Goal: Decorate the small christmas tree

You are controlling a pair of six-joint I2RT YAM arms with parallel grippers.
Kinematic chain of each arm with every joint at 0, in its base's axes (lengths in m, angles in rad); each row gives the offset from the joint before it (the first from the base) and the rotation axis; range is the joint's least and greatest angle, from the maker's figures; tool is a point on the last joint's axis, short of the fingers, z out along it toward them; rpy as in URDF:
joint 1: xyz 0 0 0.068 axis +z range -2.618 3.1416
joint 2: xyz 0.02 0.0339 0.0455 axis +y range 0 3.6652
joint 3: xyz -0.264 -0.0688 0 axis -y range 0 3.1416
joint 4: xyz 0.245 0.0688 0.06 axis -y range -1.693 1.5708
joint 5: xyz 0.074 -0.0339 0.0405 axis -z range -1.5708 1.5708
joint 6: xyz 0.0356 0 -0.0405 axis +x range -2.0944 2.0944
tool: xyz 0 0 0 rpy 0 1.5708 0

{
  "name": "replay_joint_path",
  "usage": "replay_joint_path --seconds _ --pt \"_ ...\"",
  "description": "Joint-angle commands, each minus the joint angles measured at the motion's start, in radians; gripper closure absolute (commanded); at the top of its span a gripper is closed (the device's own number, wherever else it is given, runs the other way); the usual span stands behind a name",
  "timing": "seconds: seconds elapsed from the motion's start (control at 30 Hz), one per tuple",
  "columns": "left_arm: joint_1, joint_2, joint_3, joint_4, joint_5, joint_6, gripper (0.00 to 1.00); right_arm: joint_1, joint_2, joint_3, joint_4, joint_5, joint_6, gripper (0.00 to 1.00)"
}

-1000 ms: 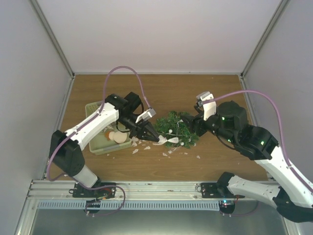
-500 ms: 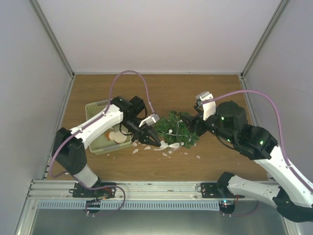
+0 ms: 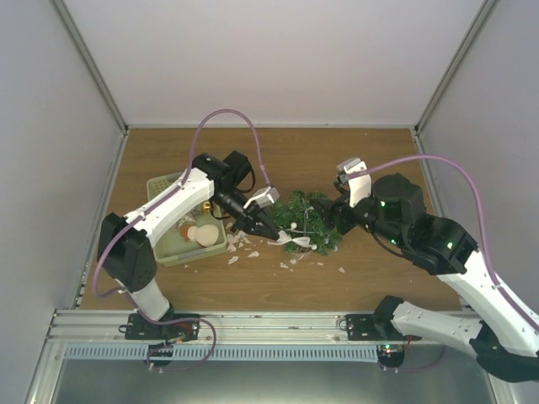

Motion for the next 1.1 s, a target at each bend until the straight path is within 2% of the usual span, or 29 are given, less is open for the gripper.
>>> replay_joint_path --seconds 0.0,0.57,1.07 --pt "0.014 0.045 0.068 -0.004 -0.075 0.025 1.00 -0.003 -0.011 -0.012 0.024 0.010 0.000 0.25" --pt "0.058 0.120 0.257 -0.003 -0.157 0.020 1.00 -0.005 -0.016 -0.014 0.024 0.023 -0.011 0.24" --pt "0.058 0.186 0.295 -0.003 -0.171 0.028 1.00 -0.004 -0.024 0.003 0.009 0.029 -0.011 0.24"
